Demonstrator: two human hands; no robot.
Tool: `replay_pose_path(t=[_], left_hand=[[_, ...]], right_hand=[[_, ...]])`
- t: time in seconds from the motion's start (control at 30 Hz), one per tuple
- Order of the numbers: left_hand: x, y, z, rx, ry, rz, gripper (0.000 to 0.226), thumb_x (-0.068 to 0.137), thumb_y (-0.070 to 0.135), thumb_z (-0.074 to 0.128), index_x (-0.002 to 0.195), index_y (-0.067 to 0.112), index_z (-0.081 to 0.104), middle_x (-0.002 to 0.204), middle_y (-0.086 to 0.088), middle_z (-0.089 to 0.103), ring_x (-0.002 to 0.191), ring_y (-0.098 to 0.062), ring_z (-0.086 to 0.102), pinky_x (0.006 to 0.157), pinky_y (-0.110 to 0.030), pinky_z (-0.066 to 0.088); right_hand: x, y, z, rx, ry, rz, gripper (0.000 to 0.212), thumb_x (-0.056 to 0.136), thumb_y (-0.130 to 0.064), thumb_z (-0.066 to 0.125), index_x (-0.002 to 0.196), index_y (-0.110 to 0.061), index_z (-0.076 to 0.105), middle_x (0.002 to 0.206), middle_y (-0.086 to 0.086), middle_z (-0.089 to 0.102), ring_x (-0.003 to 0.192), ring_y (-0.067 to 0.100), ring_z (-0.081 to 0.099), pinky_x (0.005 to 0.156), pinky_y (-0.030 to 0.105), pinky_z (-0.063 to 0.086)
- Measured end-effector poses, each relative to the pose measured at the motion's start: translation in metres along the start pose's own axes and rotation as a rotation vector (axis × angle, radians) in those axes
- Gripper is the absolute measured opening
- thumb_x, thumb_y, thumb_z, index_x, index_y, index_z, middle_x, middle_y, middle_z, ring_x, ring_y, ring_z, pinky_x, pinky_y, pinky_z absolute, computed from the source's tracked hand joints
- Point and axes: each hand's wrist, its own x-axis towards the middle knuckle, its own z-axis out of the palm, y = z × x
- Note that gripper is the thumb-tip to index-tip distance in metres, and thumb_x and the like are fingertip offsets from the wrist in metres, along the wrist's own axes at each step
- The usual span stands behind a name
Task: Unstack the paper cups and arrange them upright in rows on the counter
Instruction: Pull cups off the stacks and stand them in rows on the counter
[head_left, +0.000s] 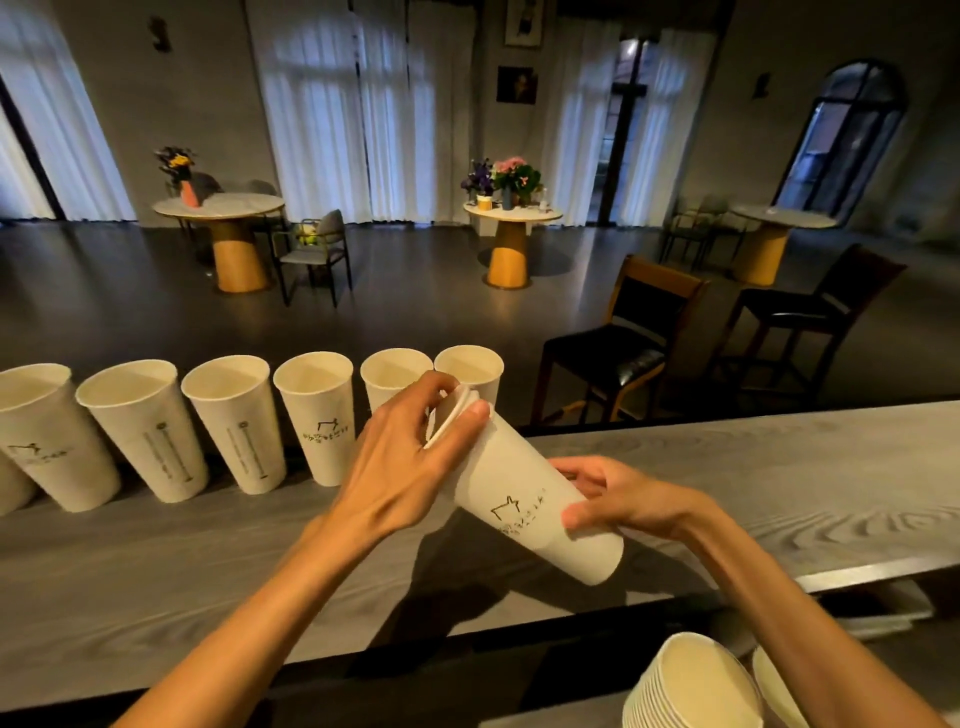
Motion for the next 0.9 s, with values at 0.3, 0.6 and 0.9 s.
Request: replay_pose_path(t=[0.3,0.6,0.9], left_hand=[[0.022,0.002,-0.057,-0.149,0.406,-0.068,0.045,0.086,0.070,0.045,0.106,0.032,0.060,0.099,0.012,0.062,0.082,0.008,0.059,0.067,-0.031,0.051],[0.022,0.000,-0.073,-0.104,0.433,-0.087,0.041,0.088,0.070,0.043,0.097,0.034,0.061,0.090,0.015,0.063,0.078,0.005,0.059,0.064,-0.038,0.052],[0.023,0.006,-0.054,0.053,0.268,-0.014,0.052,0.090,0.069,0.035,0.104,0.027,0.063,0.102,0.006,0.064,0.089,-0.007,0.058,0.068,-0.024,0.042]], right_hand=[[0.014,0.032,-0.044,-0.154,0.475,-0.184,0.076,0.052,-0.025,0.097,0.119,-0.026,0.062,0.115,-0.008,0.069,0.112,0.009,0.063,0.092,0.028,0.054],[0.095,0.033,-0.043,-0.056,0.731,-0.160,0.080,0.060,-0.008,0.093,0.129,-0.016,0.053,0.130,0.007,0.063,0.113,0.017,0.060,0.088,0.029,0.052],[0.116,0.035,-0.049,-0.125,0.749,-0.104,0.096,0.056,-0.017,0.096,0.138,-0.017,0.047,0.137,0.007,0.058,0.127,0.027,0.054,0.103,0.050,0.046]])
